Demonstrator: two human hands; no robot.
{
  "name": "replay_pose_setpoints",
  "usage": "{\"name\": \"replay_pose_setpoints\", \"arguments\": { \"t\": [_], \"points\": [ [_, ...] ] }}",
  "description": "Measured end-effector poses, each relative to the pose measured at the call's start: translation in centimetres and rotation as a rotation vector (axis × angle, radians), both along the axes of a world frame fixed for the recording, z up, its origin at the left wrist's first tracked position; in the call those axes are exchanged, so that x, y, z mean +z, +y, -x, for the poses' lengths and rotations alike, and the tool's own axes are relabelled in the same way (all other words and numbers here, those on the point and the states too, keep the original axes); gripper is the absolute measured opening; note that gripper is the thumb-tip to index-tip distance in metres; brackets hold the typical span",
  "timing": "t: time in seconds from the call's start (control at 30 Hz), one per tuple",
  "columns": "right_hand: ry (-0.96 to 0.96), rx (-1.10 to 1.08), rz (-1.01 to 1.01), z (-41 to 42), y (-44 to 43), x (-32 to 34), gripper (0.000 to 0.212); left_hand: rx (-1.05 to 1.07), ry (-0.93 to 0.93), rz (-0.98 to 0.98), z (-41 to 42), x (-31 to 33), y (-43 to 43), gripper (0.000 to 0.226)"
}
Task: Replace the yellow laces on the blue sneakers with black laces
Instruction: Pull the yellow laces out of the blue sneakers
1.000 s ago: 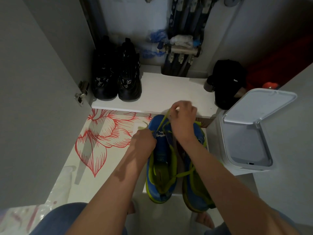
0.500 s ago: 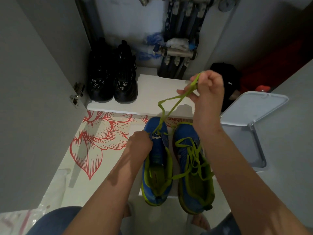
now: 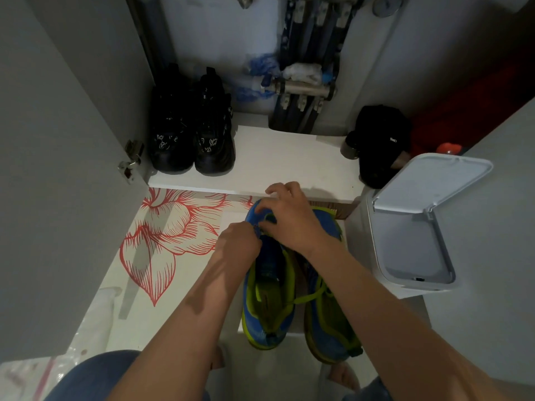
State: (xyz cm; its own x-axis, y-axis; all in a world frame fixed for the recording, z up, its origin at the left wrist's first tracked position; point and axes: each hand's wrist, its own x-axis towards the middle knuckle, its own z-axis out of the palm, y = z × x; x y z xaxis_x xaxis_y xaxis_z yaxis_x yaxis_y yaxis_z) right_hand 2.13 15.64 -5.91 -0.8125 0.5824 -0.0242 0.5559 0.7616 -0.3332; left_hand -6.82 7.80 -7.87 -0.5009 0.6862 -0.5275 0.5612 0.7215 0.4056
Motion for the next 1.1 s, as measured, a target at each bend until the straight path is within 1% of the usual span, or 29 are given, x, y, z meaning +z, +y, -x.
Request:
{"name": "replay_pose_setpoints", "arguments": {
  "t": [0.1,0.2,0.33,0.37,0.4,0.47,0.5,0.53,0.57,0.63,0.67,0.73,0.77,0.8,0.9,1.0,1.1],
  "points": [
    [-0.138,-0.011,-0.020,0.1,-0.8,-2.2,0.025,0.022,-0.041,0.046,0.0,-0.1,0.2,0.026],
    [-0.171,-0.085,-0.054,0.1,-0.9,-3.4,0.027,0.064,-0.095,0.069,0.0,-0.3,0.4,0.027],
    [-0.242,-0.100,-0.056,-0.1,-0.4,-3.2,0.027,0.104,-0.106,0.061,0.0,-0.5,0.4,0.027],
    [-0.215,-0.120,-0.047,-0.1,-0.2,-2.9,0.027,0.111,-0.107,0.059,0.0,-0.5,0.4,0.028],
    [-0.122,-0.165,-0.010,-0.1,0.1,-2.7,0.022,0.115,-0.107,0.055,0.0,-0.6,0.4,0.029],
    [0.165,-0.337,0.217,0.0,0.8,-1.4,0.010,0.113,-0.106,0.038,0.1,-0.6,0.2,0.029],
    [0.311,-0.425,0.329,-0.1,1.3,-0.6,0.009,0.107,-0.104,0.032,0.1,-0.5,0.1,0.029],
    [0.422,-0.489,0.399,-0.3,1.9,0.1,0.006,0.095,-0.091,0.028,0.1,-0.5,0.1,0.030],
    [0.483,-0.523,0.434,-0.6,2.4,0.8,0.006,0.077,-0.070,0.029,0.1,-0.4,0.1,0.030],
    [0.512,-0.525,0.499,-1.1,3.1,1.4,0.011,0.045,-0.023,0.047,-0.1,-0.2,0.0,0.033],
    [0.487,-0.516,0.508,-1.3,3.2,1.4,0.013,0.024,0.016,0.054,-0.2,0.0,0.0,0.035],
    [0.372,-0.493,0.461,-1.6,3.4,0.7,0.022,-0.026,0.167,0.019,-0.5,0.2,0.1,0.037],
    [0.318,-0.479,0.441,-1.7,3.4,0.4,0.027,-0.031,0.226,-0.033,-0.6,0.2,0.2,0.037],
    [0.278,-0.468,0.439,-1.8,3.3,0.2,0.031,-0.019,0.237,-0.102,-0.7,0.2,0.3,0.035],
    [0.198,-0.426,0.384,-2.1,3.4,-0.1,0.033,-0.006,0.134,-0.228,-0.8,-0.8,1.1,0.031],
    [0.078,-0.394,0.387,-2.4,3.6,-0.4,0.033,-0.044,0.130,-0.264,-1.1,-1.6,1.4,0.031],
    [-0.041,-0.315,0.395,-2.6,3.3,-1.2,0.025,-0.025,0.107,-0.301,-1.3,-1.9,1.6,0.026]
  ]
}}
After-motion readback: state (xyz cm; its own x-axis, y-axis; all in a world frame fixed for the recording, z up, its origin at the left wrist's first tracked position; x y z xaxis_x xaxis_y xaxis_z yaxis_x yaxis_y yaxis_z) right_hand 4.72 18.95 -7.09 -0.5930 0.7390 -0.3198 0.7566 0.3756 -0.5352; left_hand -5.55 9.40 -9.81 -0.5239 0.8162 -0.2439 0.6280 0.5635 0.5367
